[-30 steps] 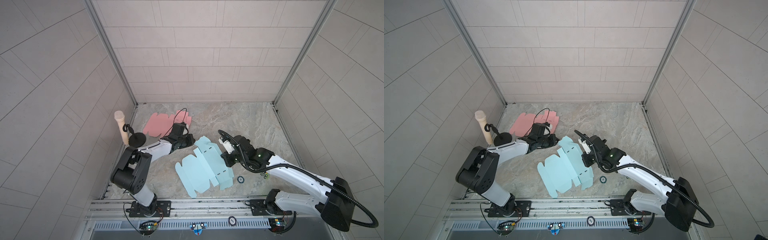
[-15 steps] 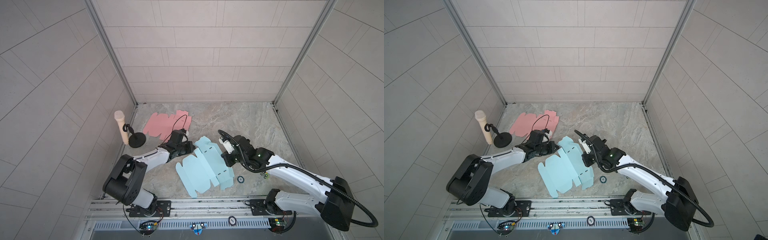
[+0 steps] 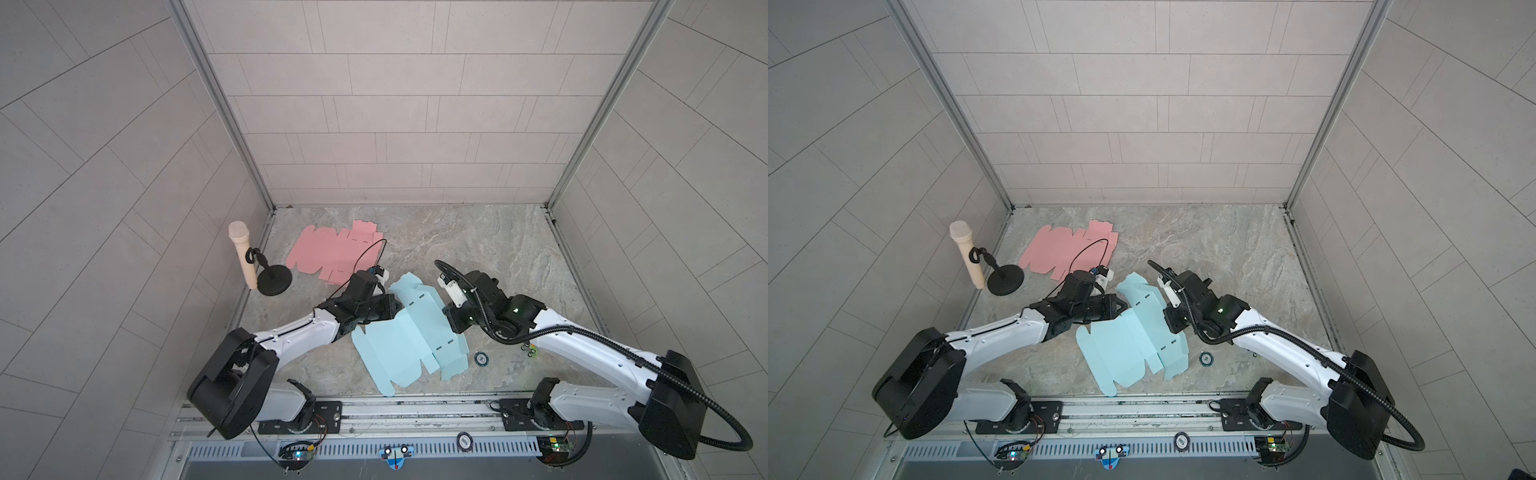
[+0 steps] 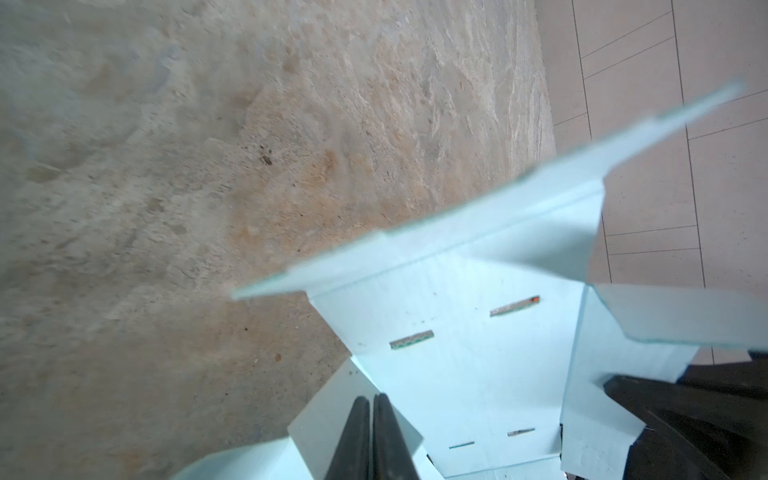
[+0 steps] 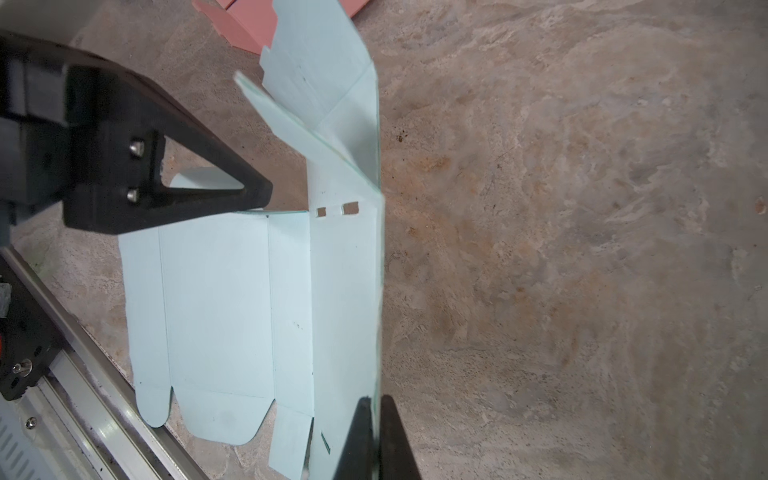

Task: Fold the paper box

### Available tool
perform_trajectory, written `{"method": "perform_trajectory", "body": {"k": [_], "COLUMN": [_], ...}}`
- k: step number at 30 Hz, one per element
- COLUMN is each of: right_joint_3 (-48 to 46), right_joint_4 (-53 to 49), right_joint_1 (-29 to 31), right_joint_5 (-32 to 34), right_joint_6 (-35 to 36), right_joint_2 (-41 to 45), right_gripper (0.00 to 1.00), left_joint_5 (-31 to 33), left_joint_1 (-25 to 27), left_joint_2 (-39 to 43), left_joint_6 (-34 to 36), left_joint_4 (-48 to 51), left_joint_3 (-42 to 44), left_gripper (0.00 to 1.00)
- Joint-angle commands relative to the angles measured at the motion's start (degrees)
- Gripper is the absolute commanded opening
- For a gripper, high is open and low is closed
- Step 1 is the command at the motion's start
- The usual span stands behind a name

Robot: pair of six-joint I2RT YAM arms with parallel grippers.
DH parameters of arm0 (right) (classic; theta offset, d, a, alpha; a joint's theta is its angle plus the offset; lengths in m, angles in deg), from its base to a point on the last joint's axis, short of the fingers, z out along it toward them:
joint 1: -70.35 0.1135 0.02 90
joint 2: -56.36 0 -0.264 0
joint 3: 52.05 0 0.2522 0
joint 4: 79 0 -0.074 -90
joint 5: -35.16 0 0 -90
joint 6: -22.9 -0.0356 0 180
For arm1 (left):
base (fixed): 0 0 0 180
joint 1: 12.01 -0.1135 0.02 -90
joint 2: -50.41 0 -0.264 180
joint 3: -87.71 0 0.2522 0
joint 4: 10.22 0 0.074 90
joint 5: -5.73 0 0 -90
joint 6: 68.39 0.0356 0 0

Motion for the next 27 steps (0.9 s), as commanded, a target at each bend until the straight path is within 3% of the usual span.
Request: {"method": "perform_trajectory", "body": {"k": [1, 6, 13, 19, 27], "right_joint_3": [3.29, 7.56, 9.38, 11.01, 12.44], "right_joint_4": [-3.04, -9.62, -12.48, -11.44, -9.78], "right_joint_1": [0.96, 1.84, 6.51, 10.09, 14.04], "right_joint_5": [3.6, 9.22, 22.46, 29.5, 34.91], "right_joint_6": [2.77, 7.74, 13.04, 16.86, 21.31], "right_joint_2": [-1.02, -3.71, -5.45, -8.9, -14.98], "right_gripper": [0.0, 0.0, 0.0, 0.0, 0.0], "left_joint_5": [1.34, 0.67, -2.67, -3.06, -6.27], "left_joint_1": [2.42, -0.33, -11.78, -17.2, -16.87], "left_joint_2": [1.45, 4.33, 7.89, 0.74, -13.32], "left_joint_6": [-1.89, -0.85, 0.84, 0.95, 0.82], "left_joint_4": [-1.53, -1.73, -0.48, -1.71, -6.41], "left_joint_3": [1.17, 1.89, 0.95, -4.07, -10.98], "left_gripper": [0.09, 0.09, 0.1, 0.1, 0.15]}}
